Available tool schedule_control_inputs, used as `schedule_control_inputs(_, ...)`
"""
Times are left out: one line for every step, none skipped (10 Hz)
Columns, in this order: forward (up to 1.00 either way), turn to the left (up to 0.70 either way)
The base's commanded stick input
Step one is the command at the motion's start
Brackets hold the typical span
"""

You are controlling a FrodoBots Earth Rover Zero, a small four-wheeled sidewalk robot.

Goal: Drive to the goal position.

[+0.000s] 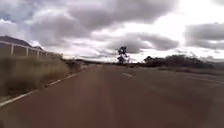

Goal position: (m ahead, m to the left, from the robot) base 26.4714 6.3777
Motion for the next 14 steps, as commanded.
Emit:
schedule_control_inputs(0.7, -0.18)
schedule_control_inputs(0.7, 0.0)
schedule_control_inputs(0.7, 0.01)
schedule_control_inputs(0.7, 0.01)
schedule_control_inputs(0.7, 0.01)
schedule_control_inputs(0.7, 0.02)
schedule_control_inputs(0.7, 0.02)
schedule_control_inputs(0.7, 0.02)
schedule_control_inputs(0.7, 0.02)
schedule_control_inputs(0.7, 0.02)
schedule_control_inputs(0.7, 0.02)
schedule_control_inputs(0.7, 0.02)
schedule_control_inputs(0.7, 0.02)
schedule_control_inputs(0.7, 0.02)
